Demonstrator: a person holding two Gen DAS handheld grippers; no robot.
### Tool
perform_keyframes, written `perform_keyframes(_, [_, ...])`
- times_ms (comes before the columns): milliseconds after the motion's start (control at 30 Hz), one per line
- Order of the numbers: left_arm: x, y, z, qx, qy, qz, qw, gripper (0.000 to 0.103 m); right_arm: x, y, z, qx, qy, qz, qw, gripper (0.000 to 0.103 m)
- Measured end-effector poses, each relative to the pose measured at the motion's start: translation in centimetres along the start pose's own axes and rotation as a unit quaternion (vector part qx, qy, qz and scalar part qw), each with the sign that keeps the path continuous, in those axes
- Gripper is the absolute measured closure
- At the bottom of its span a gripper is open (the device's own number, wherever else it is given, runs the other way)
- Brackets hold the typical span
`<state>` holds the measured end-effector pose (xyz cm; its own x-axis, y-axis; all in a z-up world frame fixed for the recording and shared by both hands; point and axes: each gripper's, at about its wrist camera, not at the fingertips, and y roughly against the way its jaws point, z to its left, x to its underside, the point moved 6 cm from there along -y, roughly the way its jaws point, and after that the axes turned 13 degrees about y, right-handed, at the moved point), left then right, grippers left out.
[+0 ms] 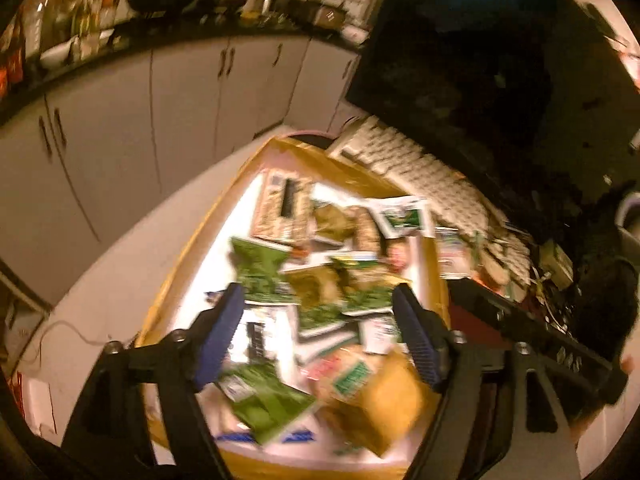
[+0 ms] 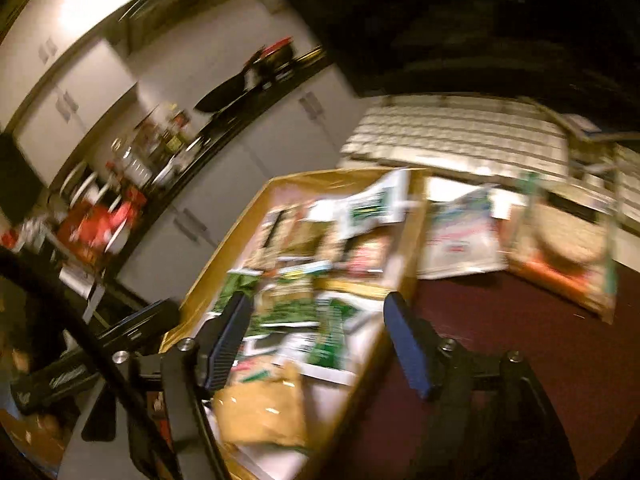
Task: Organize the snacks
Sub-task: 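Carry both packs over the tray and open both tools to drop them, then grasp the round cracker pack on the mat with the right tool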
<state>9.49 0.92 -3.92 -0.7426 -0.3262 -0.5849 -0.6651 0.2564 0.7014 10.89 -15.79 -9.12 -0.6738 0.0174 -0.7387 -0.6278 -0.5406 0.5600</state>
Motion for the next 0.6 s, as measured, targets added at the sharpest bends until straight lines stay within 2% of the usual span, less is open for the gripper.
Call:
perform_keyframes(67, [0.8, 0.7, -1.7, 0.009, -0.022, -0.002, 0.9997, 0.023, 0.3, 1.2, -2.3, 0.028, -0.011, -0.006, 1.0, 0.032])
perform_keyframes(167, [2.4, 0.8, -4.1, 0.025, -0.053, 0.016, 0.9982, 0.022, 0.6, 3.0, -6.4, 0.08, -0.03, -0.008, 0.996, 0.032])
perform_keyframes(300, [3.9, 0.5, -6.2, 0.037, -0.073, 0.034, 0.996, 0.022, 0.4, 4.6, -12.3, 0.137, -0.074, -0.007, 0.988, 0.032])
perform_keyframes(467, [5.0, 0.1, -7.3, 0.042, -0.082, 0.048, 0.9946, 0.022, -0.6, 3.5, -17.1, 0.166, -0.112, 0.011, 0.98, 0.032])
perform_keyframes(500, [5.1, 0.0, -7.4, 0.045, -0.081, 0.051, 0.9944, 0.022, -0.7, 2.5, -17.7, 0.161, -0.12, 0.024, 0.979, 0.035])
perform_keyframes(533, [5.3, 0.0, -7.5, 0.046, -0.082, 0.055, 0.9941, 0.022, -0.6, 2.1, -18.0, 0.16, -0.124, 0.031, 0.979, 0.047])
perform_keyframes(567, [5.5, -0.1, -7.7, 0.047, -0.084, 0.058, 0.9937, 0.022, -0.4, 1.5, -18.3, 0.164, -0.128, 0.041, 0.977, 0.055])
perform_keyframes(600, [5.6, -0.1, -7.7, 0.046, -0.085, 0.059, 0.9935, 0.022, 0.0, 1.1, -18.5, 0.179, -0.135, 0.053, 0.973, 0.058])
